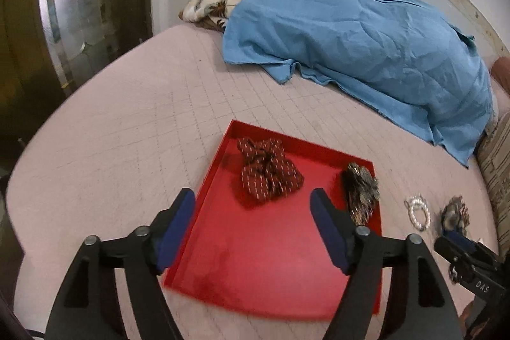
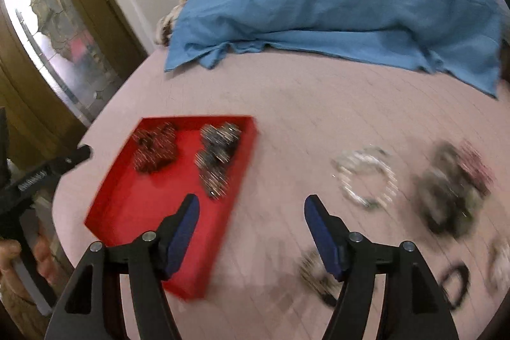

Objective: Organize jewelry
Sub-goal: 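Grasp the leopard-print hair tie with left tool while right grasps a black hair tie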

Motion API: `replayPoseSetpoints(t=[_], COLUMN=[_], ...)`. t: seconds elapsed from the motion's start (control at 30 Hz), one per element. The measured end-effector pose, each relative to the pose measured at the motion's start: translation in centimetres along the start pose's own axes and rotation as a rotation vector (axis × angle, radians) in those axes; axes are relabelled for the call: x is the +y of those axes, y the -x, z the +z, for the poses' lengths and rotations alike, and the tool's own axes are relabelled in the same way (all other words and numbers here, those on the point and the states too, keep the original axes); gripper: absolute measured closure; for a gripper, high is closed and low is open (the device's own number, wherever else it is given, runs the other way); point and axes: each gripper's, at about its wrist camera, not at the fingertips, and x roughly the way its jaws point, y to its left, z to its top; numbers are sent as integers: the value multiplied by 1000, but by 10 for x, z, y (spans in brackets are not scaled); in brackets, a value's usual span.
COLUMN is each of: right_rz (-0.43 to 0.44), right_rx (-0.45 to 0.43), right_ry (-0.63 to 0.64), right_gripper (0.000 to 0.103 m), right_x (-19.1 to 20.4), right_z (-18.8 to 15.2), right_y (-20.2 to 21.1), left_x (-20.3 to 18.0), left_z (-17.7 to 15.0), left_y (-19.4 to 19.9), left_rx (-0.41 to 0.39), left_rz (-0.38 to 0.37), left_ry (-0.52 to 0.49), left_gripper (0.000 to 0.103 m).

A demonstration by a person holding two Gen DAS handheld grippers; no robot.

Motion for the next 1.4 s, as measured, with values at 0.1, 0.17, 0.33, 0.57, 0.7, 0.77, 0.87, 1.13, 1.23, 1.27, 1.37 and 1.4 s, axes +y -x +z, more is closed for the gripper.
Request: replayPoseSetpoints(t=[0.1, 0.17, 0.33, 0.57, 0.7, 0.77, 0.87, 1.13, 1.23, 1.27, 1.37, 1.4], right_rz=[-41, -67, -152, -243, -263, -268, -269, -289, -252, -246, -236, -234], right_rx=[-5, -11, -26, -66, -79, -80, -77, -92, -100, -98, -87, -77], right_ry=[-48, -76, -161, -300, -335, -344, -347, -339, -322, -307, -250, -240], right_gripper=[28, 28, 27, 27, 27, 27, 27, 27, 27, 28, 42, 45], right_x=[-25, -43, -97, -170, -191, -197, -203, -219, -218, -215, -207, -206], right_z=[-28, -45, -78, -112, -123, -127, -132, -138, -135, -132, -124, -121], right_y=[27, 44, 83, 128, 136, 135, 131, 122, 118, 114, 99, 93], left_x=[-15, -26, -61, -114, -140, -152, -171, -215, -229, -234, -247, -251], left_z=[-14, -22, -39, -60, -73, -81, -96, -119, -120, -120, -122, -123], left_y=[18, 28, 40, 51, 45, 39, 28, 7, -4, -10, -24, -30], left_rx=[-3, -5, 23, 35, 74, 90, 124, 176, 198, 213, 235, 245], left_rz=[-6, -25, -70, -118, -162, -186, -208, -262, -281, -287, -301, -305], left_ry=[-28, -47, -127, -245, -287, -307, -352, -474, -486, -491, -497, -499], left_gripper=[28, 27, 27, 27, 27, 27, 27, 27, 42, 49, 52, 52])
